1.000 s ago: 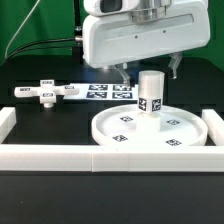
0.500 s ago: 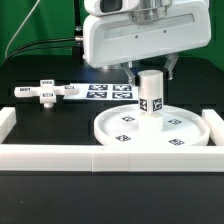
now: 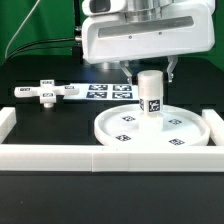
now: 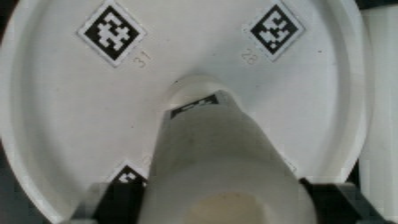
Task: Assemble round table
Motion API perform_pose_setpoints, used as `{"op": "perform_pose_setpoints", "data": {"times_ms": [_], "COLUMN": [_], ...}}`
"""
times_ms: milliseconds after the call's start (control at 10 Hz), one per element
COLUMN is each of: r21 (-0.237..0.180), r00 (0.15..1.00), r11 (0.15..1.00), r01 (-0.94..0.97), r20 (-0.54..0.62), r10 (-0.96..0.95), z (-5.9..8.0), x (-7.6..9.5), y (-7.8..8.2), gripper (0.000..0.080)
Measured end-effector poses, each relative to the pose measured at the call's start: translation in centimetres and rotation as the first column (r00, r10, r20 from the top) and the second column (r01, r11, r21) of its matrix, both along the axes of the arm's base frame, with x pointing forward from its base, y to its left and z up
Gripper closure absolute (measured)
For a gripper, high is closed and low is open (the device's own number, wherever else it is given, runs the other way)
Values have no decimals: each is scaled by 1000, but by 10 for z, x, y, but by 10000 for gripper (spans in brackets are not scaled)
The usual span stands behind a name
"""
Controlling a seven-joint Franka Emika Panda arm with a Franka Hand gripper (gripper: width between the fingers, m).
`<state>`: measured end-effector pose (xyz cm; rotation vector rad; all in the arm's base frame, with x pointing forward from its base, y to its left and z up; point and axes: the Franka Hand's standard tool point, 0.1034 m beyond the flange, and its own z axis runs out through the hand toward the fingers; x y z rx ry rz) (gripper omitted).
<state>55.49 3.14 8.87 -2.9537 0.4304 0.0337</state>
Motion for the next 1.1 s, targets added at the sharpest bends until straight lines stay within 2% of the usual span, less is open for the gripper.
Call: {"op": "perform_pose_setpoints", "data": {"times_ms": [200, 300, 500, 700, 900, 1000, 1100], "r21": [10, 6, 7, -17, -27, -26, -19], "r00": [963, 939, 827, 674, 555, 552, 588], "r11": [964, 941, 830, 681, 565, 562, 598], "r01": [267, 339, 558, 732, 825, 826, 801], "r20": [-44, -58, -90, -127, -159, -160, -154], "r10": [-266, -338, -555, -728, -817, -818, -794], "z": [0, -1, -2, -2, -2, -2, -2], "x": [0, -1, -2, -2, -2, -2, -2], "y": [-1, 2, 6, 11, 11, 12, 12], "gripper": [390, 390, 390, 390, 390, 390, 307]}}
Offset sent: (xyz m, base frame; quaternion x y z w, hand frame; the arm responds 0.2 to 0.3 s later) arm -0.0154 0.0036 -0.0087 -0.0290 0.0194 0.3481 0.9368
